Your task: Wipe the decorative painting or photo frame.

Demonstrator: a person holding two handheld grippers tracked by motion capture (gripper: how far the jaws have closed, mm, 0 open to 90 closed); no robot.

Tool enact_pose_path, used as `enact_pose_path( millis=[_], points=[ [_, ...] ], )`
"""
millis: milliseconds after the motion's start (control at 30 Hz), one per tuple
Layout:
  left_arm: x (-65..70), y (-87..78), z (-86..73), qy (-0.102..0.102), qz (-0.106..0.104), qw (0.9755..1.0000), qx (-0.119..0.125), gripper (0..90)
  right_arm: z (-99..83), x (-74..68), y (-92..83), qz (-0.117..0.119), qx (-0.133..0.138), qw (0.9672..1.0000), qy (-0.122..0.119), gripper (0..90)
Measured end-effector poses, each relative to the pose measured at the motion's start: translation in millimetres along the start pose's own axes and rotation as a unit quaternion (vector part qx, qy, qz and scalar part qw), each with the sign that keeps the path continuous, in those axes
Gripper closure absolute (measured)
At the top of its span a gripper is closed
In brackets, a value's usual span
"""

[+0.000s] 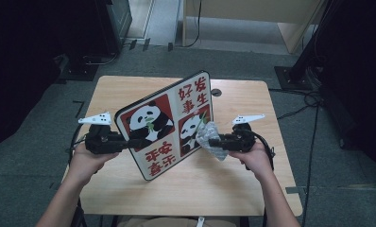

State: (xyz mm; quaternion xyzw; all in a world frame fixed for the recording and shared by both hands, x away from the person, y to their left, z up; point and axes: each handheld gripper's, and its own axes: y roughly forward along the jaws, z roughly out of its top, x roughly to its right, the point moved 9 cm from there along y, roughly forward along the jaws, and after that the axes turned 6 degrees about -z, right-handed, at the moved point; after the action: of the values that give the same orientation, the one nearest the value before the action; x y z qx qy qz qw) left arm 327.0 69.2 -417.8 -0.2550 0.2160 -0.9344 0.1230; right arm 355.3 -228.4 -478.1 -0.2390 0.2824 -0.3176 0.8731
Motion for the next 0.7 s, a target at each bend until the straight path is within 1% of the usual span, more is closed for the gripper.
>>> enact_pose_path(
  millis=[33, 67, 100, 200, 267, 300, 700],
  points=[
    [0.0, 0.1, 0.1, -0.001, -0.001, 1.0, 0.001, 75.5, 6.0, -3.0, -4.3, 0.003, 0.009, 1.0, 0.001, 62.6],
    [0.0, 0.1, 0.1, -0.001, -0.001, 1.0, 0.001, 75.4, 6.0, -3.0, -4.3, 0.003, 0.009, 1.0, 0.001, 62.6],
    [-0.1, 0.1, 0.1, -0.001, -0.002, 1.0, 0.002, 75.3, 10.7, -6.0, -7.9, 0.003, 0.015, 0.9999, -0.001, 62.5],
    [-0.1, 0.2, 0.0, -0.001, -0.001, 1.0, 0.002, 75.3, 14.7, -9.1, -10.4, 0.002, 0.018, 0.9998, -0.004, 62.6],
    [0.0, 0.3, 0.0, 0.0, -0.002, 1.0, 0.002, 75.3, 18.4, -11.7, -12.7, 0.002, 0.022, 0.9997, -0.011, 62.6],
    [-0.1, 0.3, 0.1, 0.0, -0.002, 1.0, 0.002, 75.3, 19.9, -13.2, -13.8, 0.002, 0.024, 0.9997, -0.009, 62.6],
    [-0.4, 0.2, 0.0, -0.003, -0.006, 1.0, 0.001, 74.9, 52.2, -28.4, -29.0, 0.005, 0.049, 0.9985, -0.024, 62.5]
  ],
)
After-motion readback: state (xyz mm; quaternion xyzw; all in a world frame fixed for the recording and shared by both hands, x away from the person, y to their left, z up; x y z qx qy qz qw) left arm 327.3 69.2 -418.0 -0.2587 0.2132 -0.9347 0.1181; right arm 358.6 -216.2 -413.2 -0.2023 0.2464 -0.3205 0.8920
